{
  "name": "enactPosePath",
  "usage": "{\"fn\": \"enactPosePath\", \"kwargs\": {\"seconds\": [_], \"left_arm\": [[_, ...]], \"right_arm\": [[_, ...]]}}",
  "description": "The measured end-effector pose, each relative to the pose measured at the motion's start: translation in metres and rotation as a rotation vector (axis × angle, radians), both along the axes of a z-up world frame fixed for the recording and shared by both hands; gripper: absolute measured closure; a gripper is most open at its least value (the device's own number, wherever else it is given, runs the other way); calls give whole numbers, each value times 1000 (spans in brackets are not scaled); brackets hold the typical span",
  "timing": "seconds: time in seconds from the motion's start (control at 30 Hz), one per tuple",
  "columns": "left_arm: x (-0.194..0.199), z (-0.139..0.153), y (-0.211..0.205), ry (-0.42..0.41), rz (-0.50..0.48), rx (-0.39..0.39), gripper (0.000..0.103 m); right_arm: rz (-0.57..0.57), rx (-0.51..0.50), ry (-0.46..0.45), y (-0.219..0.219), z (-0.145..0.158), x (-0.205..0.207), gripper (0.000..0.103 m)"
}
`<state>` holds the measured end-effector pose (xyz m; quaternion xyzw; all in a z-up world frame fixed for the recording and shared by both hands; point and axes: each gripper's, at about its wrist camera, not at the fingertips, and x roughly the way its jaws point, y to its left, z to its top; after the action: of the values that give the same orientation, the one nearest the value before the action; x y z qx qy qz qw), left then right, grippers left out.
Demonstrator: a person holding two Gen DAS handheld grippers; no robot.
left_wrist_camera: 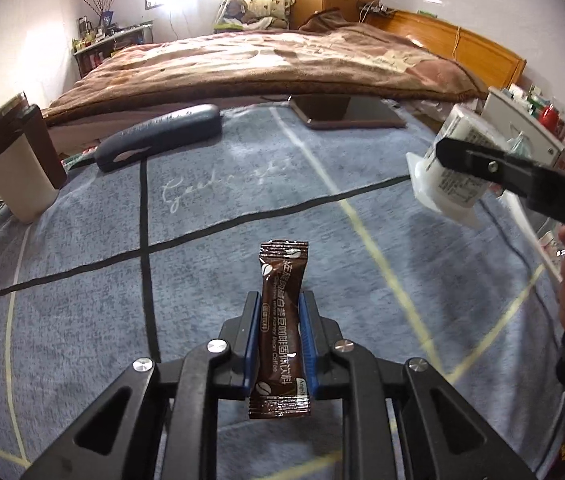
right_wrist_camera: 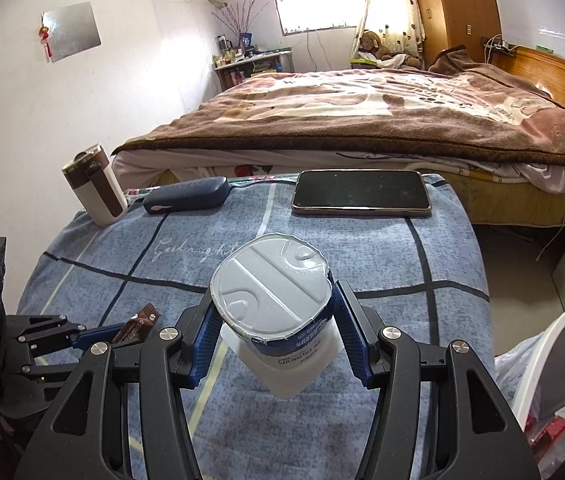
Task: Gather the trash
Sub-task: 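Carry the wrapper and yogurt cup over the white bin and open both tools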
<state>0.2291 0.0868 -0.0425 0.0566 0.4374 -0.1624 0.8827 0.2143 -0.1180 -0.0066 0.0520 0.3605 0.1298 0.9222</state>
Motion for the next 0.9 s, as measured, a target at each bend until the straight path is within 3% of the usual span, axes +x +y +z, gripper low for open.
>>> {"fn": "enactPosePath", "kwargs": {"seconds": [0.5,0.9], "left_arm": [[-33,48,-60,-98,-81,-55,83],[-52,65,-124,-131,-179,-80,83]], "right_arm": [[-79,23,-59,-50,25,-39,47],[-186,5,-105,-105,44,-71,47]]}}
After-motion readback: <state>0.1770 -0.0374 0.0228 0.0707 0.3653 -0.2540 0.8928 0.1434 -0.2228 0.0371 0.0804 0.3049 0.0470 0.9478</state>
